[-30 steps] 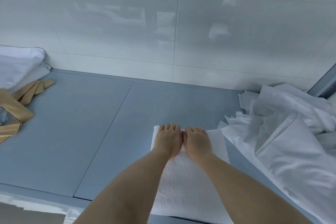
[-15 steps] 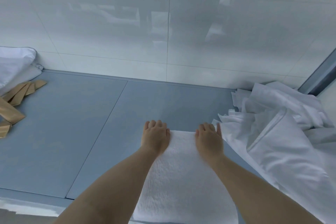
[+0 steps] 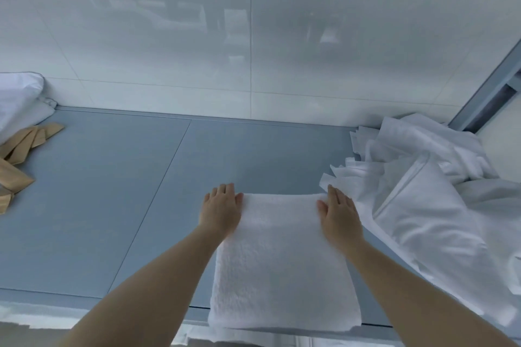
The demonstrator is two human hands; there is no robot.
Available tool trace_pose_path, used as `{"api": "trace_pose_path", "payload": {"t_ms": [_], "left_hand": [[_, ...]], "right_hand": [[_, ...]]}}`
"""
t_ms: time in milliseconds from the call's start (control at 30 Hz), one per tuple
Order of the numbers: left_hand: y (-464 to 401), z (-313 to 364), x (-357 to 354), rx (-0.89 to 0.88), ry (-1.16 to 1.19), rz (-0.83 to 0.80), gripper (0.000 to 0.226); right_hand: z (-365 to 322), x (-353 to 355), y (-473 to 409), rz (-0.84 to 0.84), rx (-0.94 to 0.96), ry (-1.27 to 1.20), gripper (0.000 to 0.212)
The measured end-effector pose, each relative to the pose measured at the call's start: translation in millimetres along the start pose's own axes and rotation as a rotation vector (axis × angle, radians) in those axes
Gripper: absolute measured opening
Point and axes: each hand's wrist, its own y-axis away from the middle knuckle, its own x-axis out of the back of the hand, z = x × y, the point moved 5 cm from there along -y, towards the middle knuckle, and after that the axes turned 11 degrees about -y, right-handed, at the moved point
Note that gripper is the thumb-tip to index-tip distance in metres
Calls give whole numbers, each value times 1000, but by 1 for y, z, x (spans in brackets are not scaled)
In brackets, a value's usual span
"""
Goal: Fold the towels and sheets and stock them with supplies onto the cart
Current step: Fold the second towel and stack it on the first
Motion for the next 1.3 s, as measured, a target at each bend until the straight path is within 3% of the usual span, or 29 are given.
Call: {"api": "trace_pose_path", "payload": {"t_ms": [100,267,533,667,800,967,1133,1200,1300], "left_hand": [[28,4,-9,86,411,-43,59],[52,-3,-31,130,712,-130,72],[20,0,-17,144,623,-164,77],[68,-8,-29,156,621,-196,79],[89,-9,-39,130,627,-212,79],[77,-7,-24,135,588,-211,78],[119,-13,-28,189,628,-212,78],[123,-15,-28,198,630,-206,72],[108,-17,-17,178,615,-179,42]], "right_hand": [[1,-6,27,-114,-152,-370,60],[5,-26,46,-206,-312,-572,65],[-6,-15,18,-253,-320,-526,67],[0,-18,64,-308,-292,-440,72],[0,-27,91,-229,-234,-305,75],[-6,-19,81,-215,-215,-348,74],[6,-16,127,-201,-253,-463,73],[7,-16,132,-192,-268,-485,71],[7,-10,112,-214,-293,-484,64]]}}
